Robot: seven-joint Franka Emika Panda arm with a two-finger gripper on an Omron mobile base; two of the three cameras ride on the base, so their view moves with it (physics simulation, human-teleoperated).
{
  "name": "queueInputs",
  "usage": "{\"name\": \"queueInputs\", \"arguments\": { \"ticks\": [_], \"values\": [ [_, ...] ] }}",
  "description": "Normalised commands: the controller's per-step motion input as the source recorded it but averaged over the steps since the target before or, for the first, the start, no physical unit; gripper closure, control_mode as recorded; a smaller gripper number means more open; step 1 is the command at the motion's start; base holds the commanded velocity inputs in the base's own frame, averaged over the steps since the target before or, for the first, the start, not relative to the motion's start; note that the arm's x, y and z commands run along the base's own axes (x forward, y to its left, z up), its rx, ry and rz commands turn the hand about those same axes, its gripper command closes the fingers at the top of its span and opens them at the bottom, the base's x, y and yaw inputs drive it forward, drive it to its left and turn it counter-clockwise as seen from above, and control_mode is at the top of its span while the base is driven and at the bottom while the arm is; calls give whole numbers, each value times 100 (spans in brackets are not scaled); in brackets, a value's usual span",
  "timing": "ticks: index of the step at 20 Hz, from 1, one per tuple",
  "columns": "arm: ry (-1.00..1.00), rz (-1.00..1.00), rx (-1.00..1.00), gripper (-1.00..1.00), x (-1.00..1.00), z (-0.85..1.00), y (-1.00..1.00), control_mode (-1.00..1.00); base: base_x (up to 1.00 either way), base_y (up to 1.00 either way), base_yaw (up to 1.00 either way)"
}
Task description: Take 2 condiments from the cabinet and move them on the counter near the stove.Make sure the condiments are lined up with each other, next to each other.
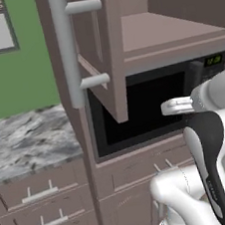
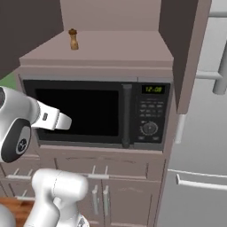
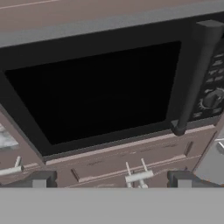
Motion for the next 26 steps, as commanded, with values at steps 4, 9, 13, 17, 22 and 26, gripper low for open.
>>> {"name": "queueInputs", "arguments": {
  "ticks": [4, 9, 13, 17, 22, 26],
  "values": [
    [0, 0, 0, -100, 0, 0, 0, 100, 7, -6, 20],
    [0, 0, 0, -100, 0, 0, 0, 100, 13, -4, 12],
    [0, 0, 0, -100, 0, 0, 0, 100, 18, -4, 10],
    [0, 0, 0, -100, 0, 0, 0, 100, 50, -8, 10],
    [0, 0, 0, -100, 0, 0, 0, 100, 79, -11, 4],
    [0, 0, 0, -100, 0, 0, 0, 100, 27, -3, 0]
  ]
}}
